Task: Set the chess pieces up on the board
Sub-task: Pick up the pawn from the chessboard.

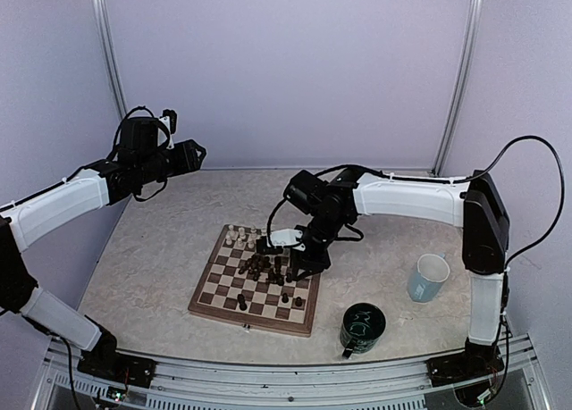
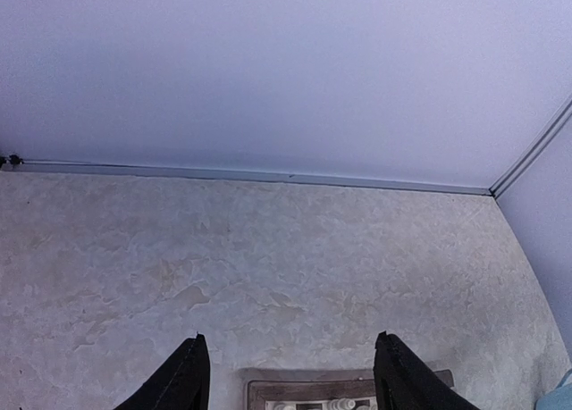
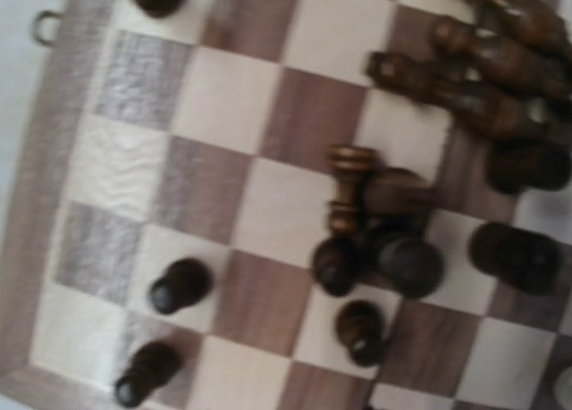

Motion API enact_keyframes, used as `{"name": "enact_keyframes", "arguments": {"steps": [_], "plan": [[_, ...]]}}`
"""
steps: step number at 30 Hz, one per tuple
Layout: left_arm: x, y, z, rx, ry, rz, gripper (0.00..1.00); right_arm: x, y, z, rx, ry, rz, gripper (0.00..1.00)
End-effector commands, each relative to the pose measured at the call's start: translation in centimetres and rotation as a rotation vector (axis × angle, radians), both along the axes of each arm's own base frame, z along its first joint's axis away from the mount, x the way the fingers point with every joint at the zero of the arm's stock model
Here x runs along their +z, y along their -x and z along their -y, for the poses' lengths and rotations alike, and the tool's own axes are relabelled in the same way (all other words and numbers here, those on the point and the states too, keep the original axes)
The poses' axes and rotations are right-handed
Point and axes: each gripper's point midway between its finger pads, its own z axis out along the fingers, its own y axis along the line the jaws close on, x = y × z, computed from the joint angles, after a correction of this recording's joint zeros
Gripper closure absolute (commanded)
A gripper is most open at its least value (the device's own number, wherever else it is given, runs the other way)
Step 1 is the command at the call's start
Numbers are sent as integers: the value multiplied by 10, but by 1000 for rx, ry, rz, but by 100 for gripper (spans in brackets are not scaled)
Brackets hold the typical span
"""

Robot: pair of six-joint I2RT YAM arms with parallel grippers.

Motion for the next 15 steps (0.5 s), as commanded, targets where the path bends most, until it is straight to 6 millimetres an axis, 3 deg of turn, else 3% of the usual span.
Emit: {"name": "enact_keyframes", "arguments": {"steps": [1, 15], "plan": [[10, -4, 0, 1, 14, 19, 37, -12, -16, -8, -44, 16, 37, 63], [10, -4, 2, -11, 20, 16, 37, -30, -31, -15, -63, 26, 37, 61]]}}
